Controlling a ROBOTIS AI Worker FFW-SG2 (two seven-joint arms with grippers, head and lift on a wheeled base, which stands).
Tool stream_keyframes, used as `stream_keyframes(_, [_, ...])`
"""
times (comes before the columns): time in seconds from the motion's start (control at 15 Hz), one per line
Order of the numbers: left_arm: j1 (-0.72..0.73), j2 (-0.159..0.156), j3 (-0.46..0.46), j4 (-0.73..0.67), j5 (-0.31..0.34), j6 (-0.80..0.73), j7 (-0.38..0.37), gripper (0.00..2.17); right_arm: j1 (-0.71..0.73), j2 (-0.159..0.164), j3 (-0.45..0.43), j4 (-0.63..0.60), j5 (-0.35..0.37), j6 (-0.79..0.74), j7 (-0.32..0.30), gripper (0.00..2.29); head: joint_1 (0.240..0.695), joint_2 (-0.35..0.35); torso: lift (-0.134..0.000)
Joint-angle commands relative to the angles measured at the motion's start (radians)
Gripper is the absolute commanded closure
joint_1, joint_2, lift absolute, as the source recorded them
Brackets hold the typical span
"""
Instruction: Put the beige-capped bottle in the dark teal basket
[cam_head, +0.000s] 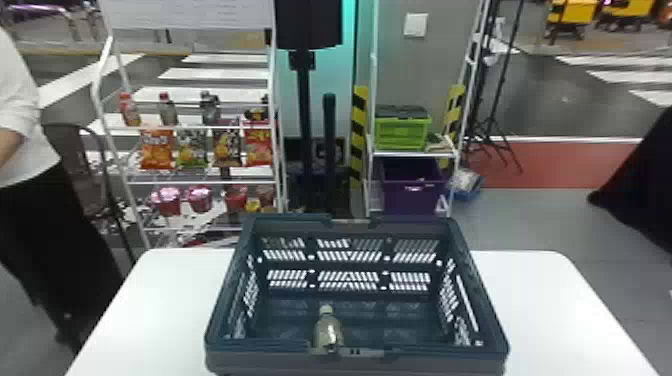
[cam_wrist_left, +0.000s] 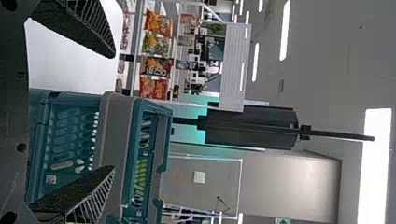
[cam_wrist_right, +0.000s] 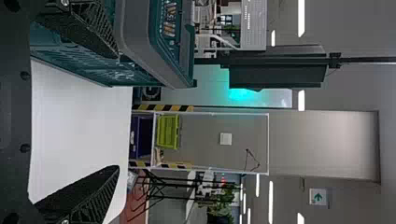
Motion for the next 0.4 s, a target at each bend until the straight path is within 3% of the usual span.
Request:
stream_keyframes(0.0, [0.007, 0.013, 0.001, -0.008, -0.002, -0.016, 0.000, 0.00, 0.030, 0.001, 0.017, -0.051, 0.001, -0.001, 0.000, 0.03, 0.499, 0.000, 0.000])
stream_keyframes(0.33, [0.011, 0.019, 0.001, 0.006, 0.001, -0.016, 0.002, 0.00, 0.071, 0.001, 0.050, -0.094, 0.007, -0.001, 0.000, 0.03, 0.499, 0.000, 0.000])
